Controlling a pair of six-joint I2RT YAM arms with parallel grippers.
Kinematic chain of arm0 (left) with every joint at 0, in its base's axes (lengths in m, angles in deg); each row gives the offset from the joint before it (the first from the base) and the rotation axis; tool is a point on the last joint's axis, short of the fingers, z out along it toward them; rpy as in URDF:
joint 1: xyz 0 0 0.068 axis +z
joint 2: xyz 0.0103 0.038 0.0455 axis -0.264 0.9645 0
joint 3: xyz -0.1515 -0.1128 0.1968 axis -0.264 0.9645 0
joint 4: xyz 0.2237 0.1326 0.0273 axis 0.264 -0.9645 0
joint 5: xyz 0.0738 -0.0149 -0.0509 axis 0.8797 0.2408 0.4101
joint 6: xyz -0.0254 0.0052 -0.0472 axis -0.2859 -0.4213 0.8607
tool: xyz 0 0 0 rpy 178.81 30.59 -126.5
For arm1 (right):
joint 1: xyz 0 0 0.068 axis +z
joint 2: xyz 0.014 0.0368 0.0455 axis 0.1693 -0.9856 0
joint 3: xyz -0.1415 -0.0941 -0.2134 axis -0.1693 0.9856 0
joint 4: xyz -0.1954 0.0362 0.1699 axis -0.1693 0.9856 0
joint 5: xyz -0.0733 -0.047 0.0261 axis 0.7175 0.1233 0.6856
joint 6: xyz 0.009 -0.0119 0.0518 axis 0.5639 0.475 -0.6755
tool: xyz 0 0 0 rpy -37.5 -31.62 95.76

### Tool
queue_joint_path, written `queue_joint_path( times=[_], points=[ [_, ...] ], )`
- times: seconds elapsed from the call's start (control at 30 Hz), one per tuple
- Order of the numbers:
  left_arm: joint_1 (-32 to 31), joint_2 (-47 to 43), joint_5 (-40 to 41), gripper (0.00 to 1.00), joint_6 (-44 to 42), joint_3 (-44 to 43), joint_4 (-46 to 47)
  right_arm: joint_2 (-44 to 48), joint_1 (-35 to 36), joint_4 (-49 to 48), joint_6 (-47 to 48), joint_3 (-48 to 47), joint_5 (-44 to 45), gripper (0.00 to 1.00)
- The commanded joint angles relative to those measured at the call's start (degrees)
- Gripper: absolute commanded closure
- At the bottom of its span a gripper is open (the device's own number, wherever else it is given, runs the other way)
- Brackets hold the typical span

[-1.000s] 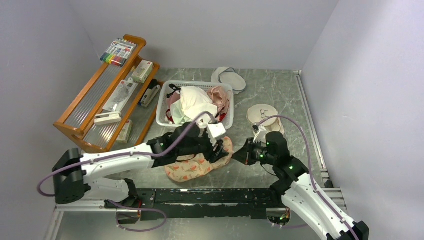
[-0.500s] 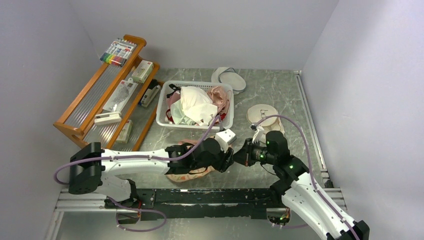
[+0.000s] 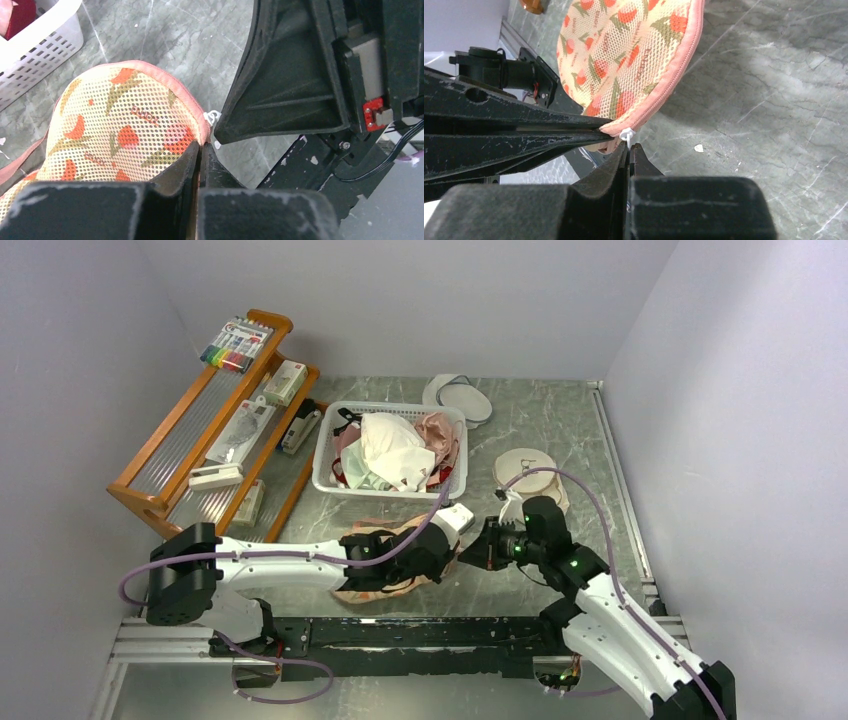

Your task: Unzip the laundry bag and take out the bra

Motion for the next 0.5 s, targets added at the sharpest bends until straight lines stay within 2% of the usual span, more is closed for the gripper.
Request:
queue_joint_path(
  times=[0.0,0.17,0.3,0.47],
  points=[
    [-0.29,-0.54,-0.67,0.93,-0.78,1.51,0.6,-1.53,-0.22,-1.07,0.71,-1.09,1.13,1.0],
    [-0.44,-0.81,-5.67,0.93,-1.46,4.37,3.86,-2.48,-0.18,-0.95,-0.87,-0.24,3.95,1.0],
    [-0.76,-2.2,-9.76,0.93,-1.8,7.54,6.7,-6.6,-0.24,0.28,-2.11,-0.46,8.67,1.0],
    [-1.08,-3.66,-11.19,0.93,-1.39,9.48,6.03,-10.85,-0.21,-2.01,-2.5,0.42,13.96,1.0]
  ],
)
